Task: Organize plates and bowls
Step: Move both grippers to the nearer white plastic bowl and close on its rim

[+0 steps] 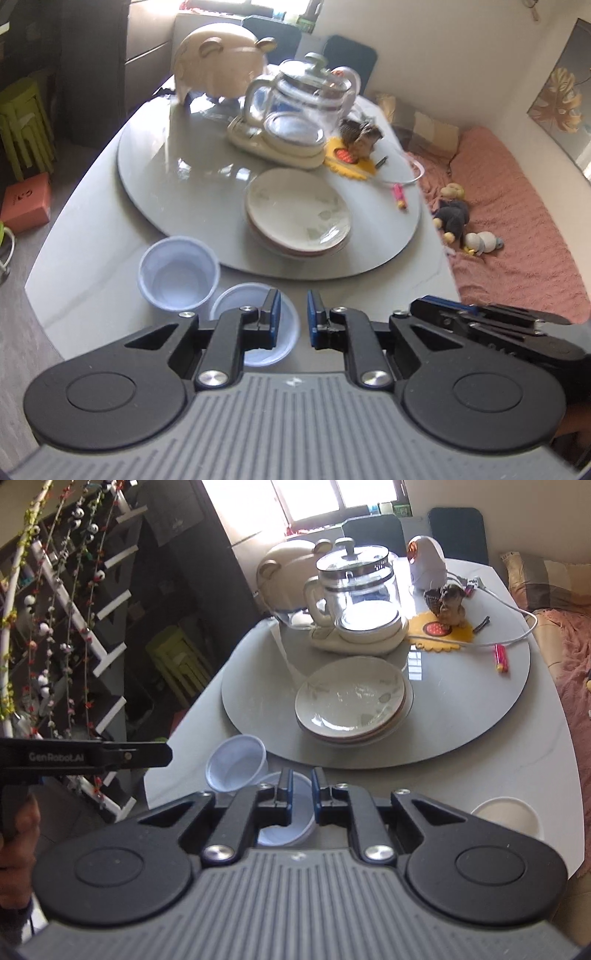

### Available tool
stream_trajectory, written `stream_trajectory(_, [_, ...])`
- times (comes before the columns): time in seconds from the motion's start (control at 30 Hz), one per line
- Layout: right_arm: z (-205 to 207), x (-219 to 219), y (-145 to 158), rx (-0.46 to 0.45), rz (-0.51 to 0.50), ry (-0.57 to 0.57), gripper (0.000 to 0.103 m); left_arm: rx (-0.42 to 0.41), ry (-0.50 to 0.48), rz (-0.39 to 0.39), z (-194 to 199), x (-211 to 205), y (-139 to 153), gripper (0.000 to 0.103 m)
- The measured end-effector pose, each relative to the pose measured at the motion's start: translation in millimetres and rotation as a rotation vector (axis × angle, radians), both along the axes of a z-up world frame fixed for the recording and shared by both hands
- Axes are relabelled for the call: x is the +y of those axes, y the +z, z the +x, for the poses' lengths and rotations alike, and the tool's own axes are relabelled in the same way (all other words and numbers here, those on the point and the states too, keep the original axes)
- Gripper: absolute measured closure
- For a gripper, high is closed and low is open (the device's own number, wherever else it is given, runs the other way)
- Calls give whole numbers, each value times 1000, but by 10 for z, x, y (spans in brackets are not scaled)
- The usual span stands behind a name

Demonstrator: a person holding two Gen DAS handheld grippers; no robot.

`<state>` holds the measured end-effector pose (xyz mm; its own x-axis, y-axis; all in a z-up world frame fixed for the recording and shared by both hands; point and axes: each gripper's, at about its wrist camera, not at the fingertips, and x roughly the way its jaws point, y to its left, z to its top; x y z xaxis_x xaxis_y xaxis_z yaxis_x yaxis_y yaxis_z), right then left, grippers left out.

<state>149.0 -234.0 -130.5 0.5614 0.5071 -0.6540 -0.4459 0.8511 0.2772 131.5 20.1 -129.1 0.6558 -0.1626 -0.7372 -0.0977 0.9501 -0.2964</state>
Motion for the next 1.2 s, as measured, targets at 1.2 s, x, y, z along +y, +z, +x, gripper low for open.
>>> stream_trajectory(1.2, [757, 771, -1310, 417, -95, -183, 69, 278, -63, -362, 885, 944, -1999, 67])
